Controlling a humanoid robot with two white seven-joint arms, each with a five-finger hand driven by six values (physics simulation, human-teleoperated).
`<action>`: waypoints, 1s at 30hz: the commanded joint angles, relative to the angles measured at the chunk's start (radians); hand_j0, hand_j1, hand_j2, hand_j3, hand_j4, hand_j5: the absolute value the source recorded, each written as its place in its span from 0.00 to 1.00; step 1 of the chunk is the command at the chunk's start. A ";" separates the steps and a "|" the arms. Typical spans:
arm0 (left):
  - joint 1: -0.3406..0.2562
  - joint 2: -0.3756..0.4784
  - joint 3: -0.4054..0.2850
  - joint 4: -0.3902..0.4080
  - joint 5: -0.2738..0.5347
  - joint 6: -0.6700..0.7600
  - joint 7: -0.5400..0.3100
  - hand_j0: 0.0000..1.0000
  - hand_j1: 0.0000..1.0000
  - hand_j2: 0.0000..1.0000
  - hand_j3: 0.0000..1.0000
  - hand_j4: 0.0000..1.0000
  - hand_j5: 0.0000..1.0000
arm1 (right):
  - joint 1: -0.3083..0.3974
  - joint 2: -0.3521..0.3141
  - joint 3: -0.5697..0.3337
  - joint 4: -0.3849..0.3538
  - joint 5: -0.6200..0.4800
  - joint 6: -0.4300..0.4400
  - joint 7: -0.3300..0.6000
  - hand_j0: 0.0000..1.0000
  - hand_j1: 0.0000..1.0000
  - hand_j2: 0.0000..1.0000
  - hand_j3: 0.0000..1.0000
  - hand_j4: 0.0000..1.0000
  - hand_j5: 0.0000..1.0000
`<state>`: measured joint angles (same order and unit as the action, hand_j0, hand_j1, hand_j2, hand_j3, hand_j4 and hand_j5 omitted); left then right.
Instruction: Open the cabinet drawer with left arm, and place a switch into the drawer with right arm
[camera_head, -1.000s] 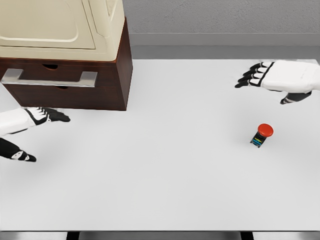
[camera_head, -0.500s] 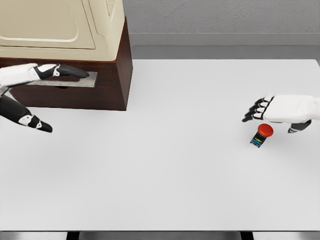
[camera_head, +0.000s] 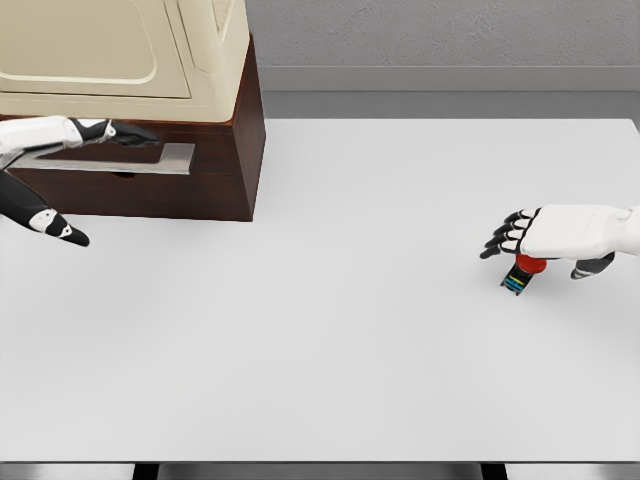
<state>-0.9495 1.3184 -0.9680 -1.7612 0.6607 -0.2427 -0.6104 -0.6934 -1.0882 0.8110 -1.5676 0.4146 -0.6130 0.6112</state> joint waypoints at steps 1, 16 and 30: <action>0.000 -0.001 0.002 0.002 -0.024 0.076 0.000 1.00 1.00 1.00 1.00 1.00 1.00 | 0.000 -0.001 0.000 0.000 -0.003 0.002 0.000 1.00 1.00 1.00 1.00 1.00 1.00; 0.003 -0.044 0.000 0.063 -0.156 0.074 0.000 1.00 1.00 1.00 1.00 1.00 1.00 | 0.017 0.011 -0.007 -0.009 -0.005 0.002 0.000 1.00 1.00 1.00 1.00 1.00 1.00; 0.014 -0.039 -0.012 0.111 -0.197 0.071 0.001 1.00 1.00 1.00 1.00 1.00 1.00 | 0.017 0.010 -0.010 -0.009 -0.005 0.002 0.000 0.99 0.99 0.99 0.99 0.99 0.99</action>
<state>-0.9357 1.2791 -0.9777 -1.6598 0.4603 -0.1718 -0.6093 -0.6765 -1.0764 0.8009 -1.5768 0.4133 -0.6130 0.6112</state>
